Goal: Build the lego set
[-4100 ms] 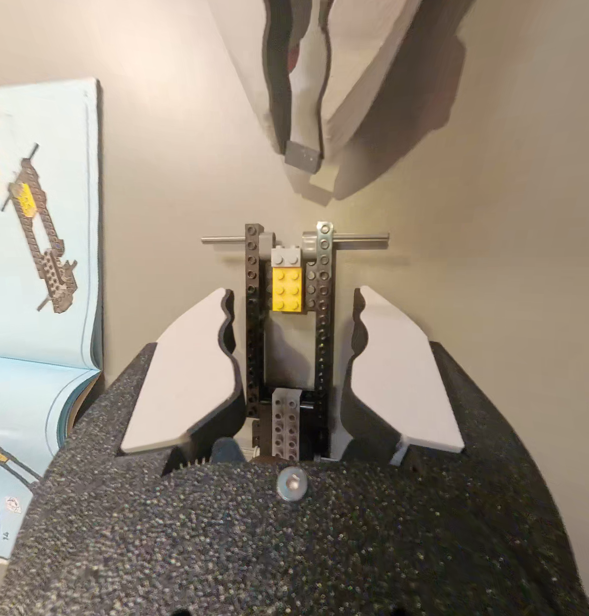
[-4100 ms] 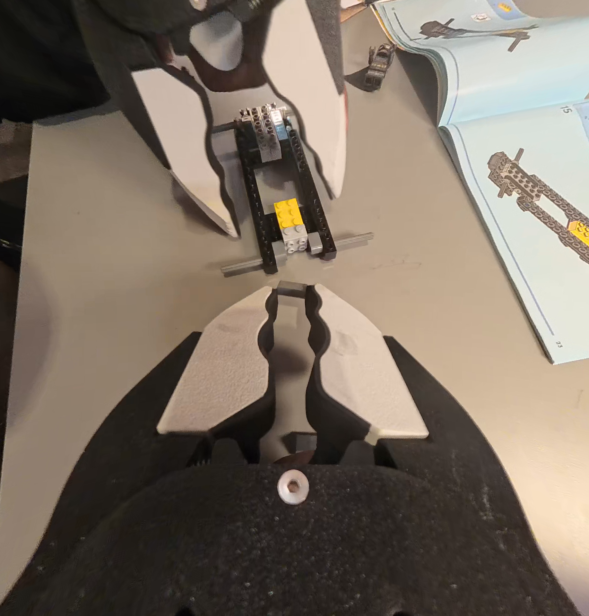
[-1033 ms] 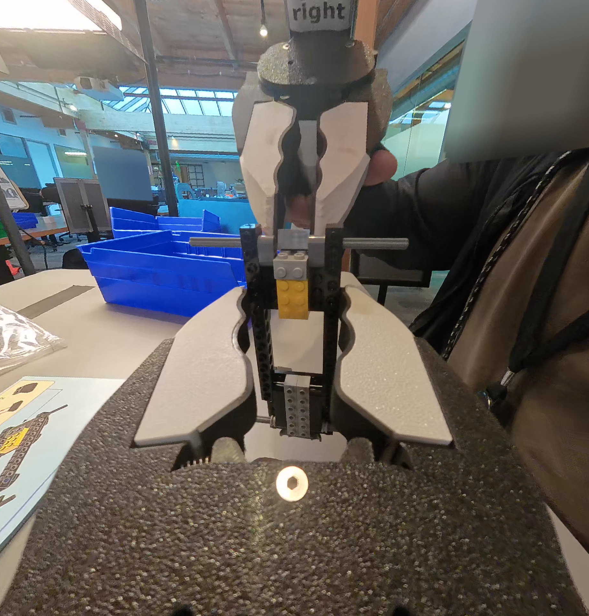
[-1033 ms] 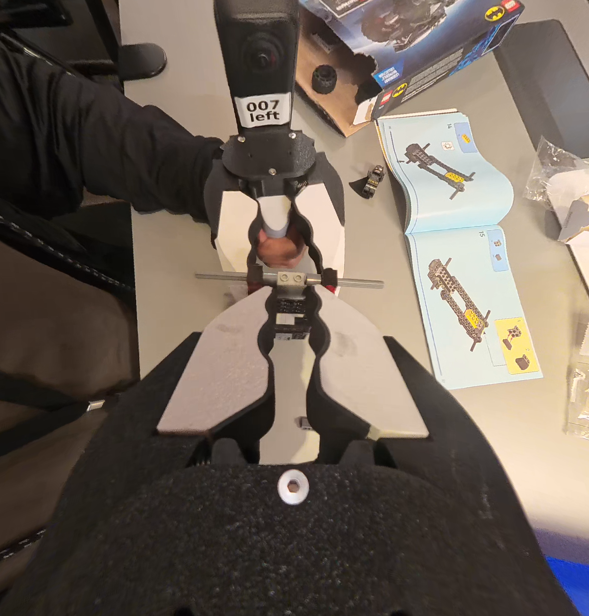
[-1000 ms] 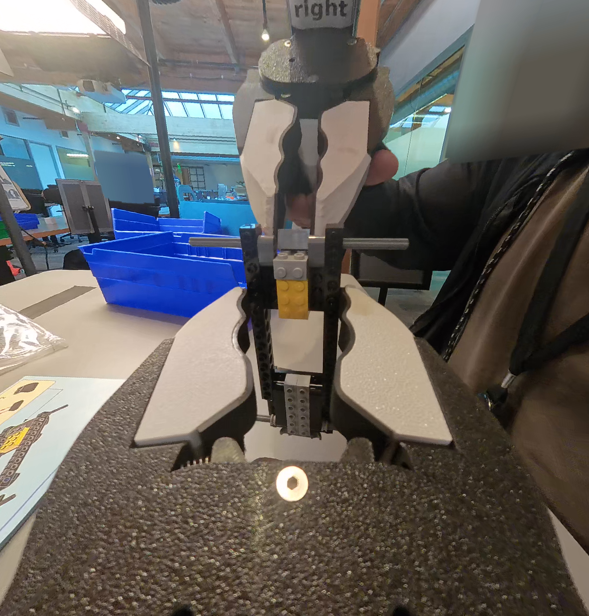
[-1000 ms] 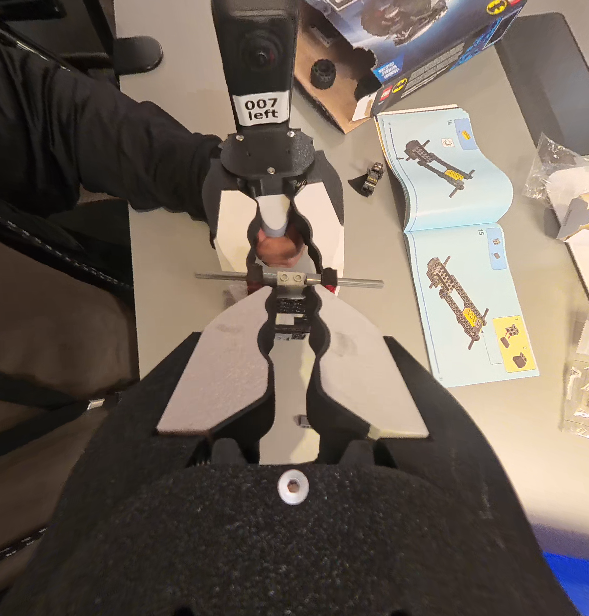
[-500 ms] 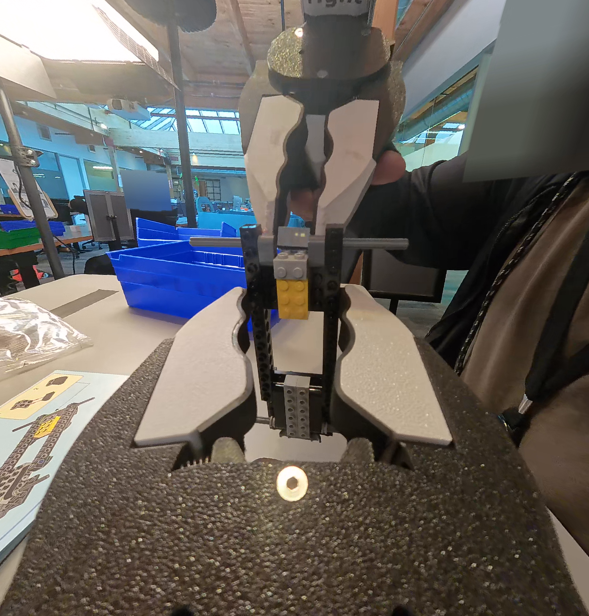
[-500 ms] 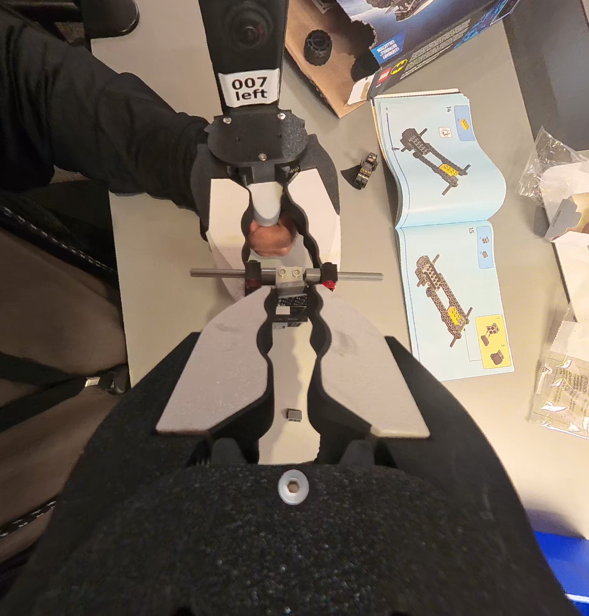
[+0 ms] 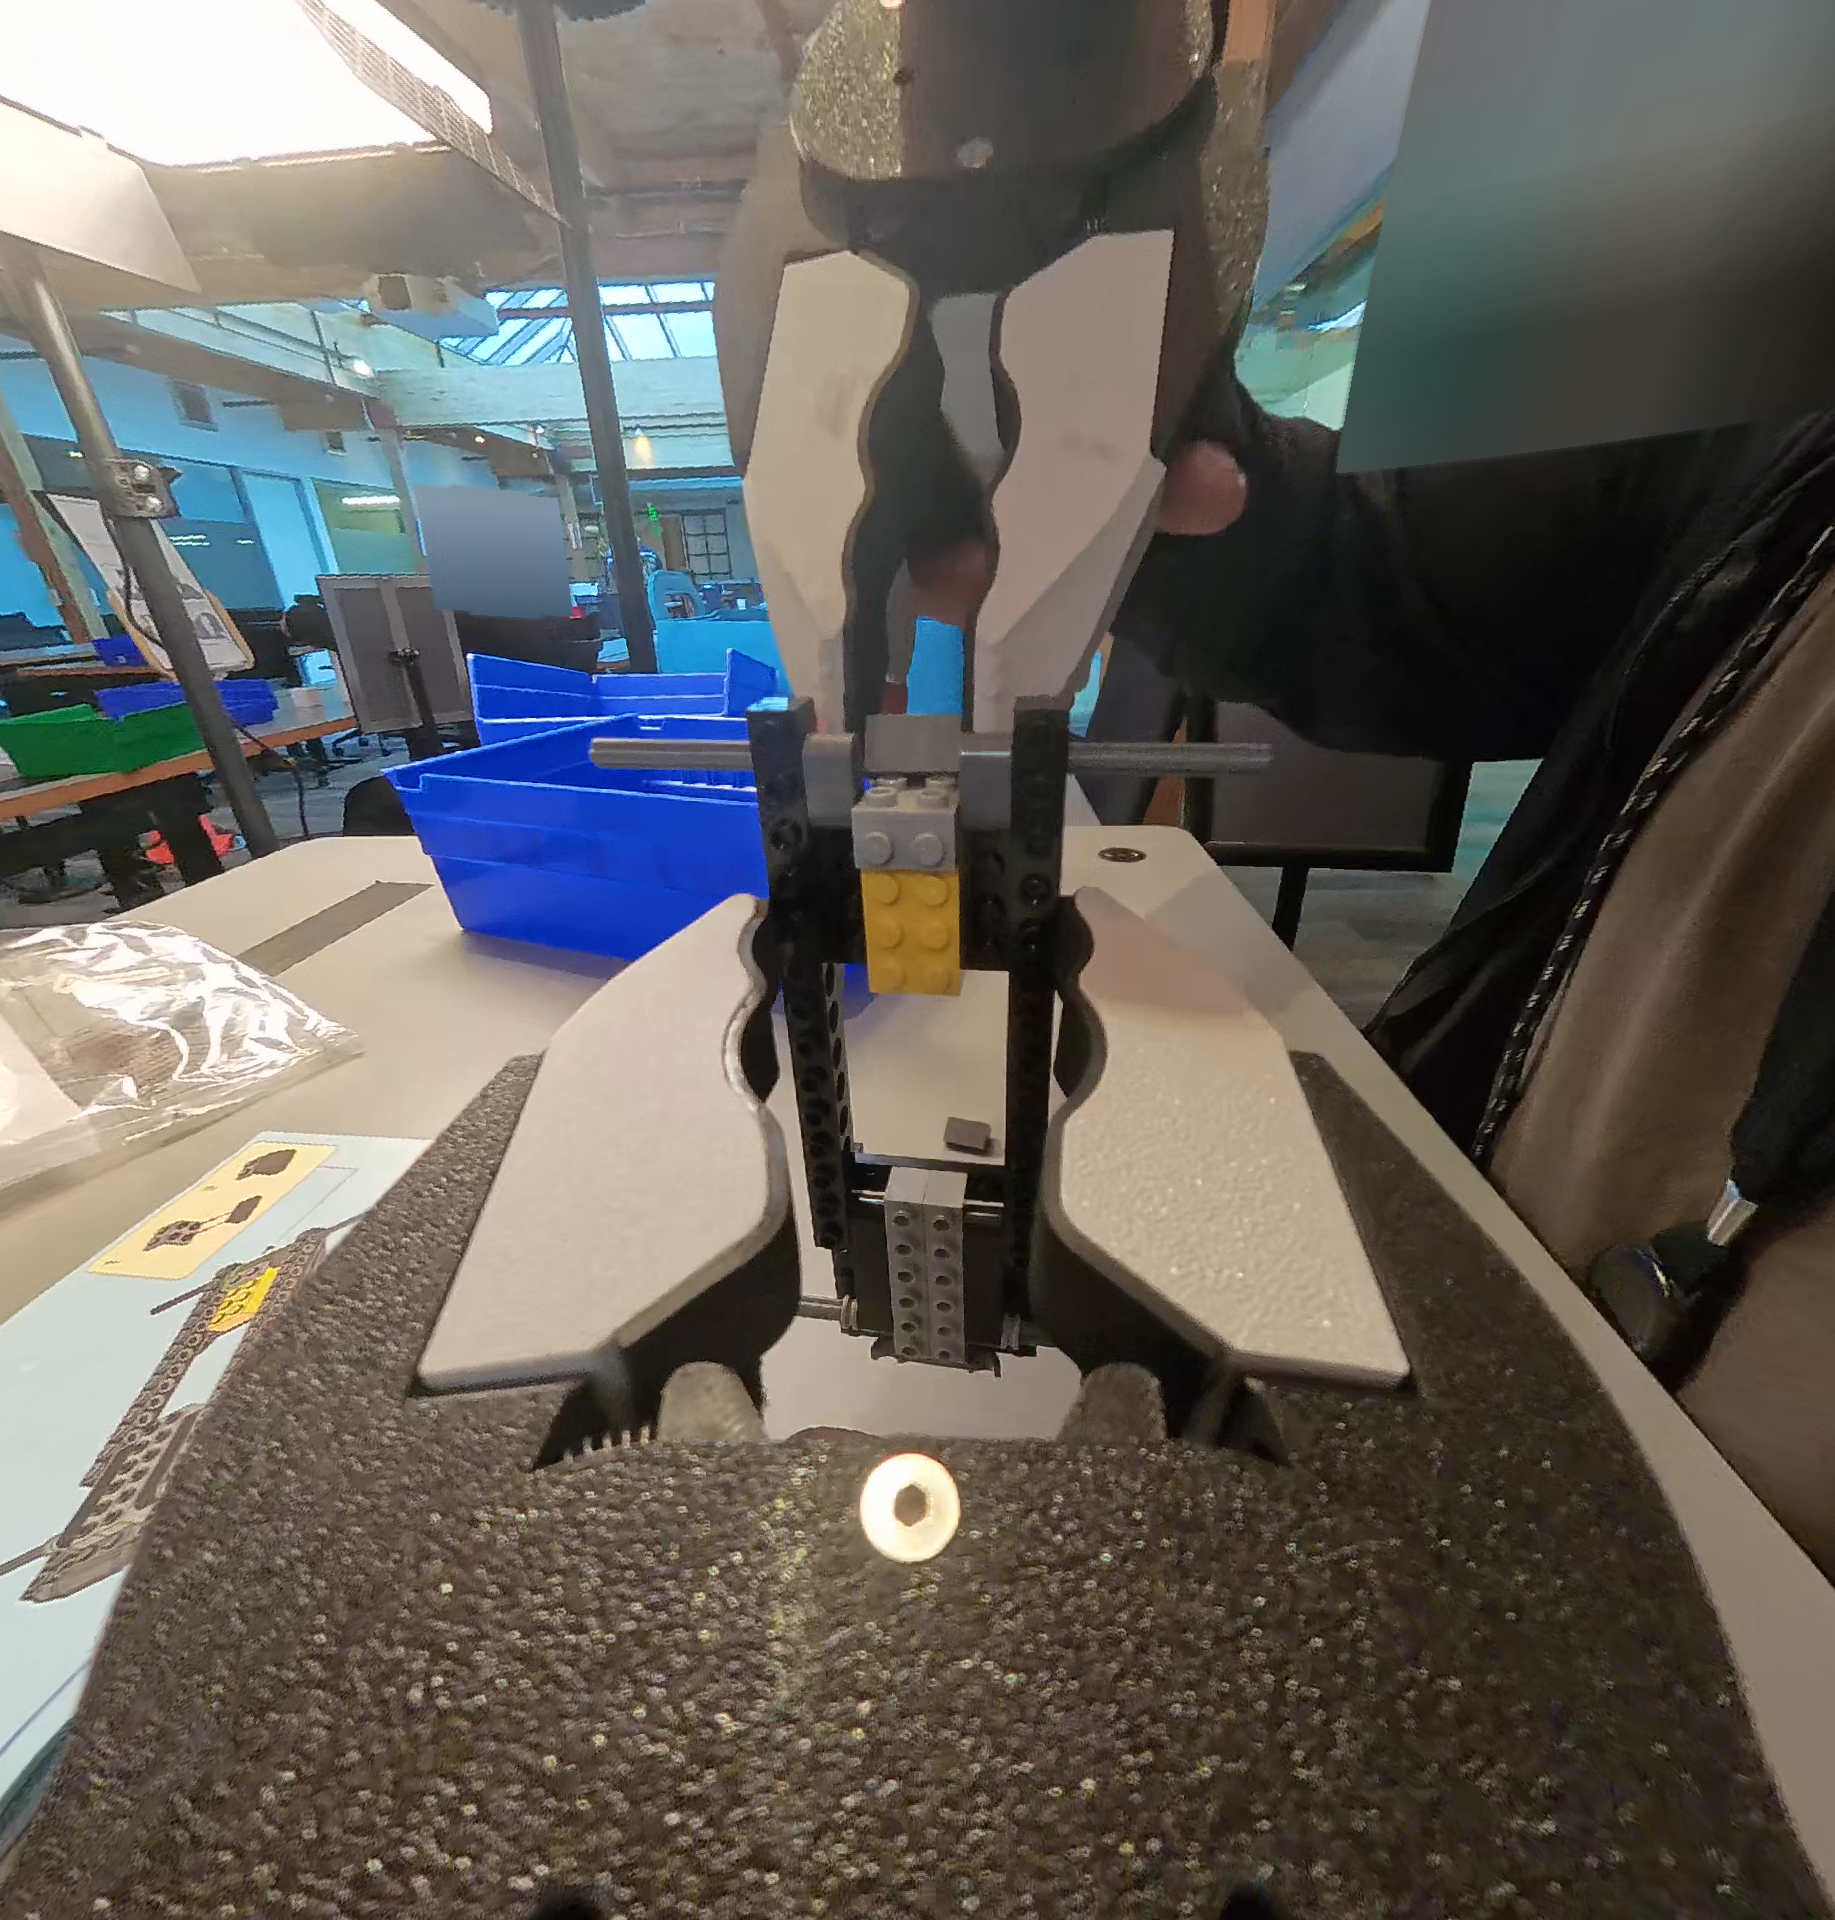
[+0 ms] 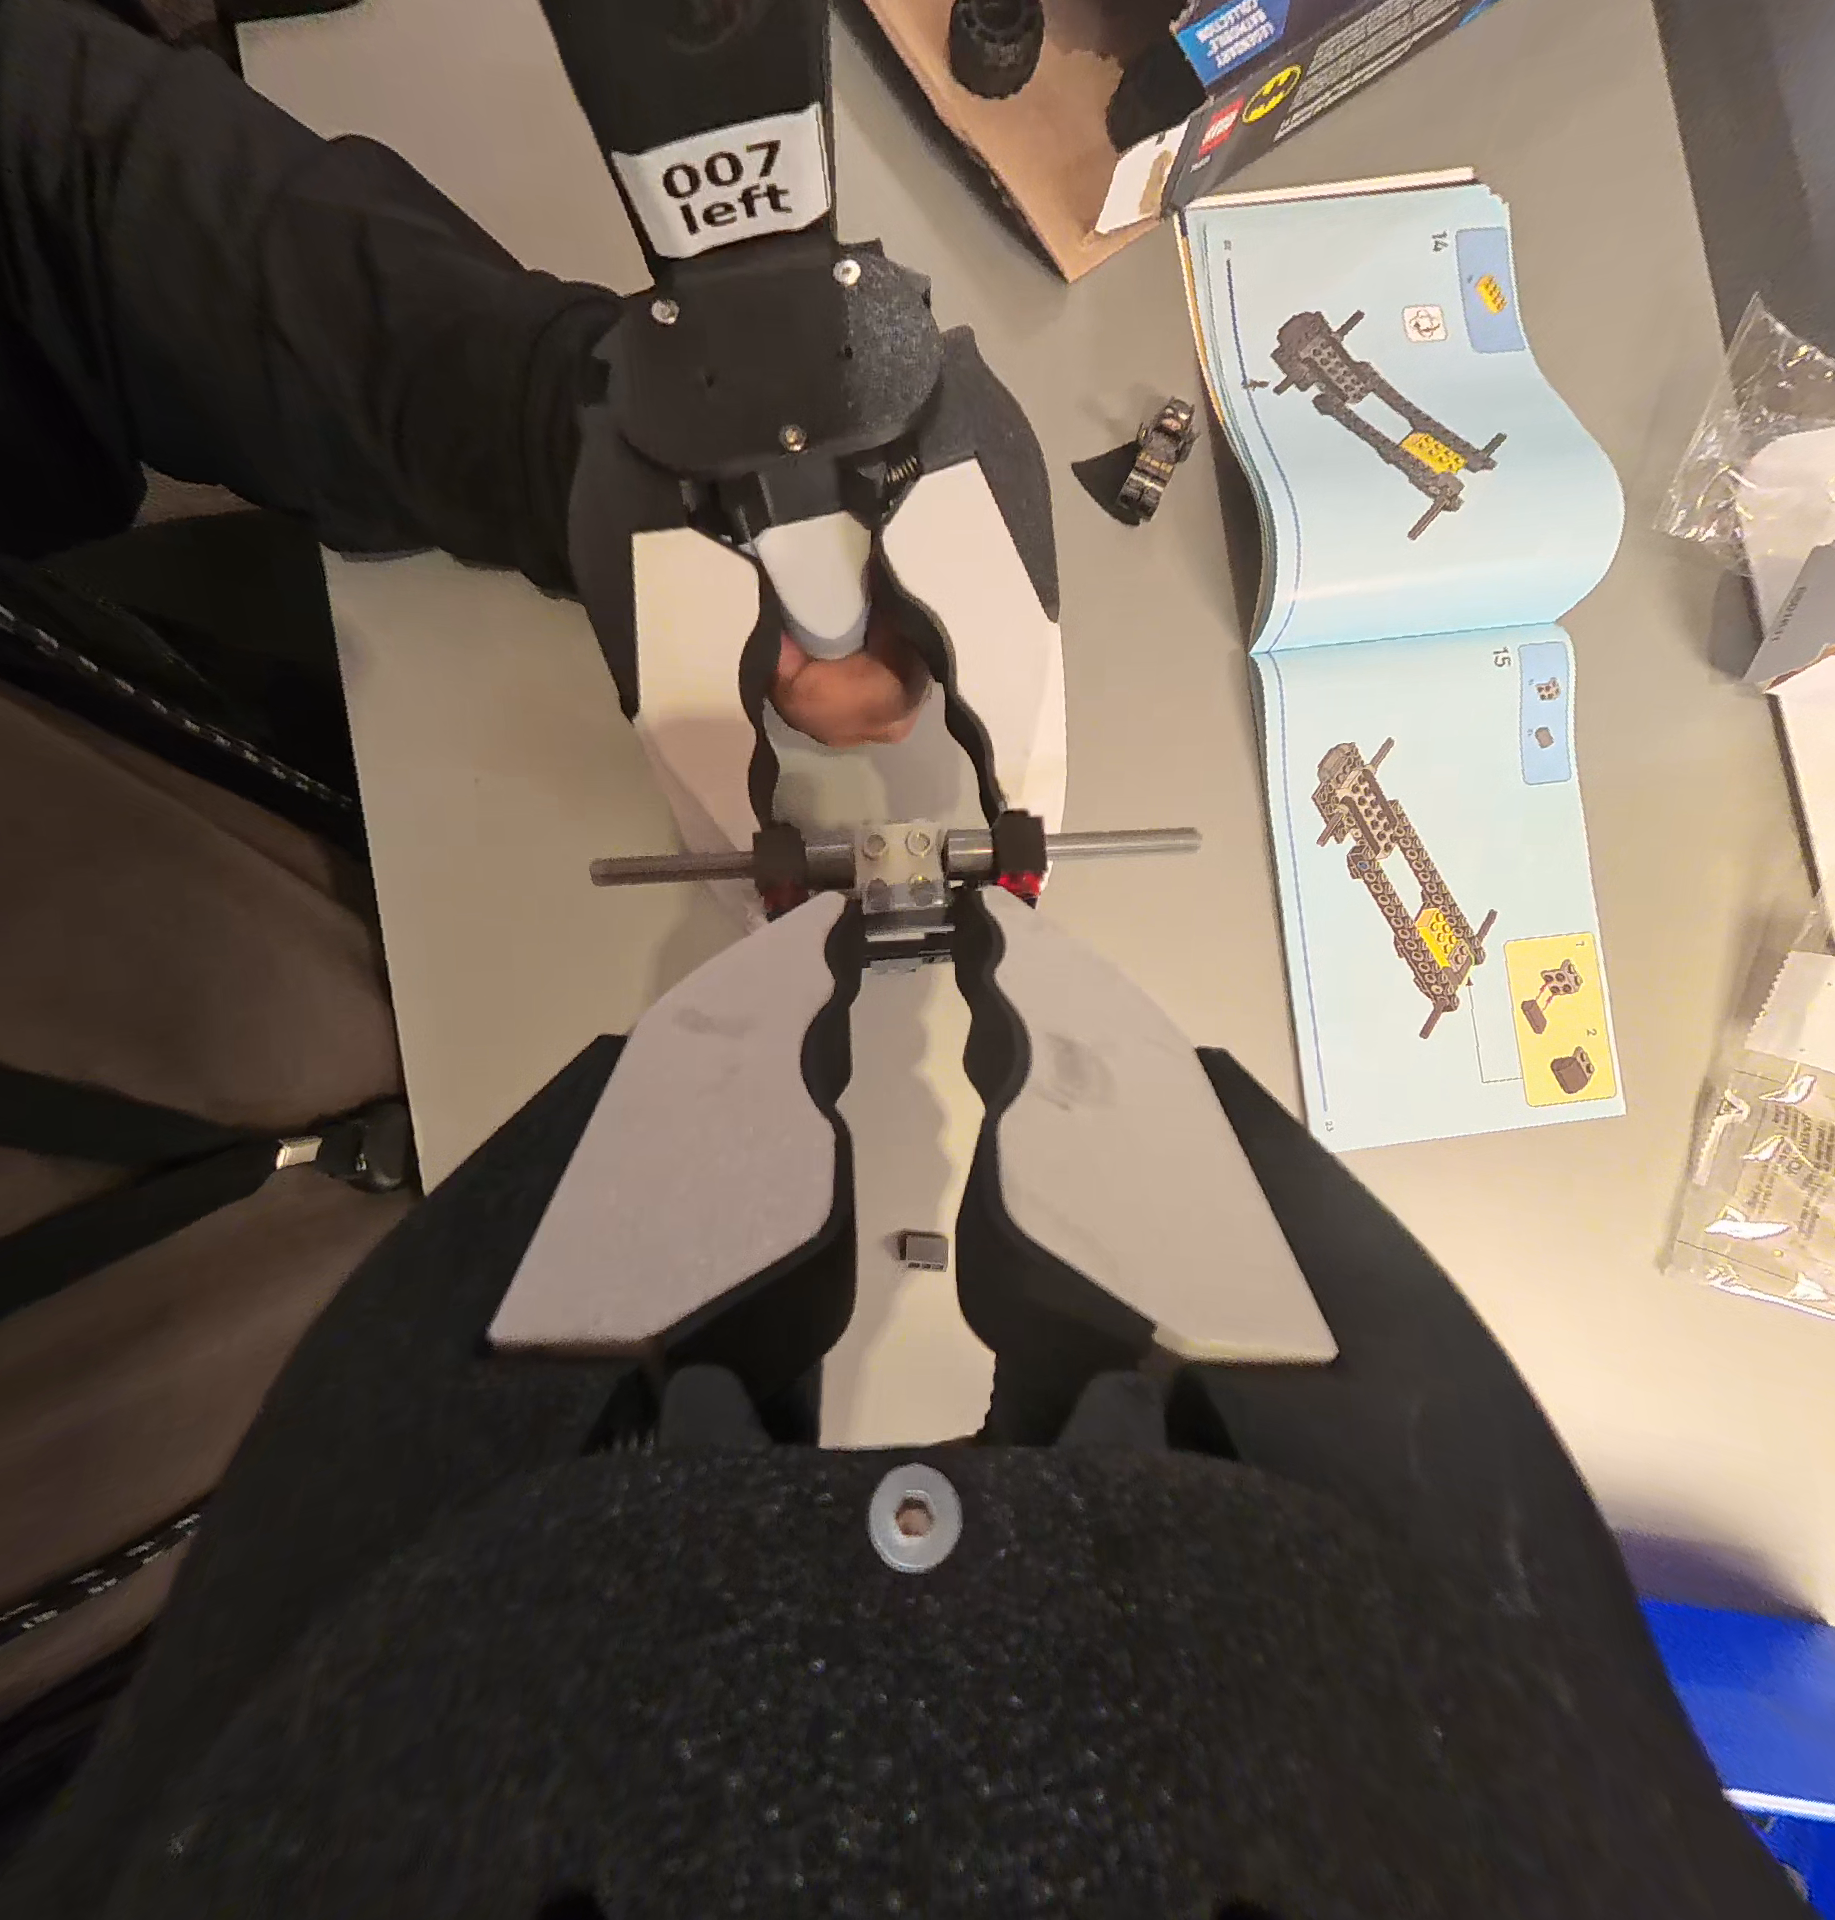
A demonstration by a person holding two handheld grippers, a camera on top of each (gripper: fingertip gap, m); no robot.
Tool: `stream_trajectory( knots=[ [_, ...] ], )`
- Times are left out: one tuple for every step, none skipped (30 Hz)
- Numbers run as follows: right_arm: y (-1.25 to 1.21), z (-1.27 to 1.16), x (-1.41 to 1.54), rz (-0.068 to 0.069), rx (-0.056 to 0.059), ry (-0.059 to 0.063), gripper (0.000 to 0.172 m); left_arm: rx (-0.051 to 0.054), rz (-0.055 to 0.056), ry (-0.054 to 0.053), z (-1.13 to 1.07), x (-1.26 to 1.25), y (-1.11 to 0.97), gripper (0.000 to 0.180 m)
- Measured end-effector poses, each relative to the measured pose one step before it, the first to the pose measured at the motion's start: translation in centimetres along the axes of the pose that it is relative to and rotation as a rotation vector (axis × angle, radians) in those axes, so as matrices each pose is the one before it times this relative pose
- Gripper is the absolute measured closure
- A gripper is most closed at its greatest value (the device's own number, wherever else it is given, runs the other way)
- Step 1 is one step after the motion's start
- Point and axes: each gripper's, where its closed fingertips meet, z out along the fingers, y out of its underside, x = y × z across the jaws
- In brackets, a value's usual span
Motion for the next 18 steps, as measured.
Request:
stream_trajectory(
  knots=[
    [0.002,-0.017,-0.036,0.0006,-0.0041,-0.0032,0.155,0.0002,0.0006,0.0010,0.011,0.038,-0.022,0.129],
    [-0.007,-0.025,-0.025,0.0006,-0.0030,-0.0022,0.155,0.0027,-0.0016,0.0014,0.006,0.026,-0.037,0.129],
    [0.005,-0.019,0.004,0.0016,-0.0038,-0.0012,0.155,0.0009,-0.0015,0.0002,0.010,-0.001,-0.011,0.129],
    [0.006,-0.008,-0.011,0.0012,-0.0040,-0.0009,0.155,0.0002,-0.0004,0.0006,0.001,0.010,-0.002,0.130],
    [-0.010,-0.014,-0.011,-0.0011,-0.0024,0.0000,0.155,0.0012,-0.0007,0.0008,-0.005,0.012,-0.017,0.130],
    [-0.023,-0.008,-0.034,-0.0003,-0.0010,0.0004,0.155,0.0024,-0.0021,0.0018,-0.005,0.040,-0.034,0.130],
    [-0.040,-0.011,-0.034,0.0021,0.0008,-0.0005,0.155,0.0031,-0.0029,0.0025,-0.003,0.033,-0.033,0.130],
    [-0.059,-0.011,-0.003,0.0028,0.0019,0.0001,0.155,0.0025,-0.0023,0.0003,-0.003,0.009,-0.025,0.130],
    [-0.030,-0.018,0.025,0.0023,0.0015,0.0015,0.155,0.0022,-0.0018,-0.0003,-0.008,-0.012,-0.032,0.130],
    [-0.035,-0.014,0.039,0.0023,0.0019,0.0015,0.155,0.0017,-0.0027,-0.0008,-0.022,-0.029,-0.027,0.129],
    [-0.005,0.001,0.013,0.0027,0.0018,-0.0002,0.155,-0.0001,-0.0020,0.0011,-0.020,-0.005,-0.011,0.129],
    [0.007,0.017,-0.005,0.0013,0.0013,-0.0007,0.155,-0.0028,0.0006,0.0007,-0.014,0.013,0.028,0.129],
    [0.053,0.045,0.014,-0.0021,0.0012,0.0007,0.155,-0.0058,0.0029,-0.0015,0.006,-0.009,0.051,0.129],
    [0.069,0.069,0.046,-0.0038,0.0022,0.0022,0.155,-0.0122,0.0054,-0.0040,0.020,-0.037,0.133,0.130],
    [0.067,0.083,0.048,-0.0040,0.0072,0.0019,0.155,-0.0150,0.0090,-0.0064,0.000,-0.081,0.136,0.129],
    [0.106,0.101,0.058,-0.0014,0.0098,-0.0011,0.155,-0.0183,0.0129,-0.0083,-0.013,-0.105,0.116,0.129],
    [0.187,0.120,0.104,0.0039,0.0087,-0.0015,0.155,-0.0289,0.0164,-0.0096,-0.010,-0.126,0.225,0.129],
    [0.277,0.152,0.207,0.0052,0.0088,0.0024,0.155,-0.0391,0.0180,-0.0128,-0.002,-0.187,0.324,0.129]
  ],
)
